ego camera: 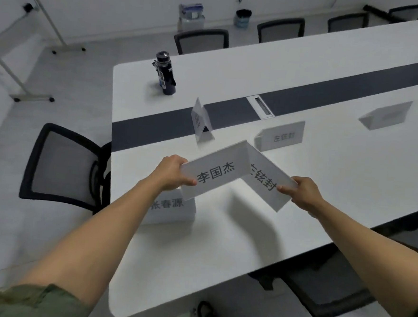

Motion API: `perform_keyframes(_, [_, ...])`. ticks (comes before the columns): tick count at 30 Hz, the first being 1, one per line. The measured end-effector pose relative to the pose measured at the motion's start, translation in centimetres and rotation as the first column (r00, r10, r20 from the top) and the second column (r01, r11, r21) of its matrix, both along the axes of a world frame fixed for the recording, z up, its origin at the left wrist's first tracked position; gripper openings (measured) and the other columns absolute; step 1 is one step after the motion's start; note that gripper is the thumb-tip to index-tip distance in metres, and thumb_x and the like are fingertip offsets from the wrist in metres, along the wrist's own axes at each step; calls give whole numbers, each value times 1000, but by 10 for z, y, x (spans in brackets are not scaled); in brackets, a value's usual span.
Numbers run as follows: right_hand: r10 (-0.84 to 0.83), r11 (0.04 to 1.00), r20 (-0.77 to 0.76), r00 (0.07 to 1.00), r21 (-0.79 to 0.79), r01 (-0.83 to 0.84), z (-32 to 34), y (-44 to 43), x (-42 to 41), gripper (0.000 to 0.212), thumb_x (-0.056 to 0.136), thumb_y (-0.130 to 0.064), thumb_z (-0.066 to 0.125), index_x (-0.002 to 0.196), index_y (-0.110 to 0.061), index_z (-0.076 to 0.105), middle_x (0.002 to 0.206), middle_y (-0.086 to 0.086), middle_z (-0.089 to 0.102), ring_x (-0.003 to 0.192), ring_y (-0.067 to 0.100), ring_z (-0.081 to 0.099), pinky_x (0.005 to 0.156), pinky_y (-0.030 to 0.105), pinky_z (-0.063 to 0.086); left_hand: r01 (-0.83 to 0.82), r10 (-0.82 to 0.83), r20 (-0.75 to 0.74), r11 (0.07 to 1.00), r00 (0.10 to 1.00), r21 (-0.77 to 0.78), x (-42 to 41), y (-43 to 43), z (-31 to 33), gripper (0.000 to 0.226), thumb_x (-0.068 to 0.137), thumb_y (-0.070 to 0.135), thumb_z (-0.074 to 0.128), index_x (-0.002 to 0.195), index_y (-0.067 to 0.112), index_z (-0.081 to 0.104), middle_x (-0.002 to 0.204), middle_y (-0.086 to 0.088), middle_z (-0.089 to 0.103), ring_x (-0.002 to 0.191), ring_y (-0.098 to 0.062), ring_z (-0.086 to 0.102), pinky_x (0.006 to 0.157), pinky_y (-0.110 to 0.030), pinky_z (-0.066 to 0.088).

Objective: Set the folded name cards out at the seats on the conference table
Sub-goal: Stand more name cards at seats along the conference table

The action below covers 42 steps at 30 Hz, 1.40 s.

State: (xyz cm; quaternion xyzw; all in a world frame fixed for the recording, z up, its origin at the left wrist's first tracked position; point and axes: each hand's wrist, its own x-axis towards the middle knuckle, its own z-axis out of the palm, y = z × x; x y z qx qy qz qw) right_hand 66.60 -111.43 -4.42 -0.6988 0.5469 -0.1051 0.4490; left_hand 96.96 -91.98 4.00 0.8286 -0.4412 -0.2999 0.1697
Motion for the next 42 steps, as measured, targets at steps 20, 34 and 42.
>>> perform_keyframes(20, [-530,847,-90,843,-107,521,48,13,-521,21,83,-37,74,95,-20,72,90,5,70,84,27,65,70,35,48,480,-482,-17,874,876,-74,-463,-187,3,32,70,24,83,97,8,71,93,-9,70,82,-24,64,69,-38,58])
perform_keyframes(34, [-748,663,-93,657,-153,733,41,-113,-745,11,82,-34,75,84,-25,69,86,6,69,79,26,64,66,32,47,717,-717,44,691,696,-93,-689,-425,2,32,73,24,81,99,9,70,93,-8,69,77,-22,62,56,-24,47])
perform_keyframes(42, [-829,558,-60,556,-153,816,64,-230,-849,19,81,-33,75,93,-19,74,89,4,71,80,25,65,72,36,52,749,-749,56,653,661,-107,-790,-585,33,31,74,25,79,98,9,69,91,-9,68,77,-23,59,54,-25,46])
